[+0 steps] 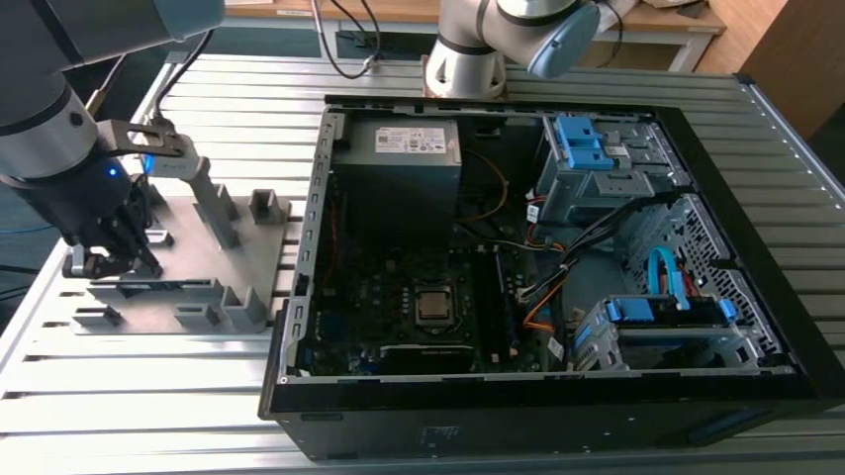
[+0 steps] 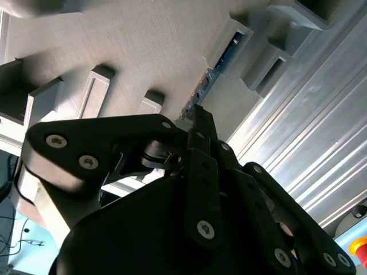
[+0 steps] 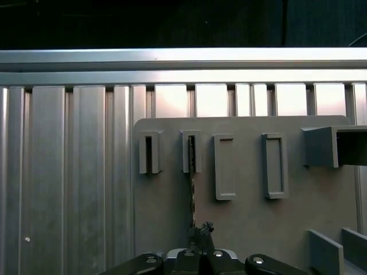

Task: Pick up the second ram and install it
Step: 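Pick up the second ram and move it above second insertion slot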

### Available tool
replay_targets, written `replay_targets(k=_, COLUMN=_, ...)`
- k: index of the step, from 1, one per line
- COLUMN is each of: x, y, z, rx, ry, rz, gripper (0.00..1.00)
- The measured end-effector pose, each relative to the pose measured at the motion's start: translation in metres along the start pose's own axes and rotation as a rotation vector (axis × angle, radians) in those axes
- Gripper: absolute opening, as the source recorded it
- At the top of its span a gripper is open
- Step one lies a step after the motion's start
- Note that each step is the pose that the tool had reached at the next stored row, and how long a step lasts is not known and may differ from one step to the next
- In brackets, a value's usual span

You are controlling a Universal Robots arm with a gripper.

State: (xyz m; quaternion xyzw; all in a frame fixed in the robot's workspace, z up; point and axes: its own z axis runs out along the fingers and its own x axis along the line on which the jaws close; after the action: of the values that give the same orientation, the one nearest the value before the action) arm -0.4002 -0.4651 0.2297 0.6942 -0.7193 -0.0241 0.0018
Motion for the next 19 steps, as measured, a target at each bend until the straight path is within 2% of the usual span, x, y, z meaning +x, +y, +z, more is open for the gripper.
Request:
replay_targets(k=3, x=0.0, y=0.0, z=0.0, rx=0.0, ry=-0.0001, rz=0.0, gripper=0.11)
replay_targets(k=5, x=0.0, y=0.0, z=0.0, rx=0.0, ry=-0.0002, rz=0.0, gripper=0.23)
replay_targets(k=7, x=0.0, y=0.0, z=0.0, rx=0.0, ry=-0.0003, rz=0.0, gripper=0.23)
replay_targets(k=8, x=0.0, y=0.0, z=0.0, rx=0.0, ry=-0.0003, rz=0.0, gripper=0.3)
replay_targets(k=10, x=0.0, y=0.0, z=0.0003, rx=0.0002, ry=-0.0005, rz=0.0, gripper=0.3)
replay_targets(k=15, x=0.0026, y=-0.0002, z=0.0087, rx=-0.0002, ry=0.0004, rz=-0.002, gripper=0.3)
replay_targets(k=19, x=0.0051, y=-0.0006, z=0.0158, rx=-0.0057, ry=0.0014, rz=-0.024, gripper=0.3)
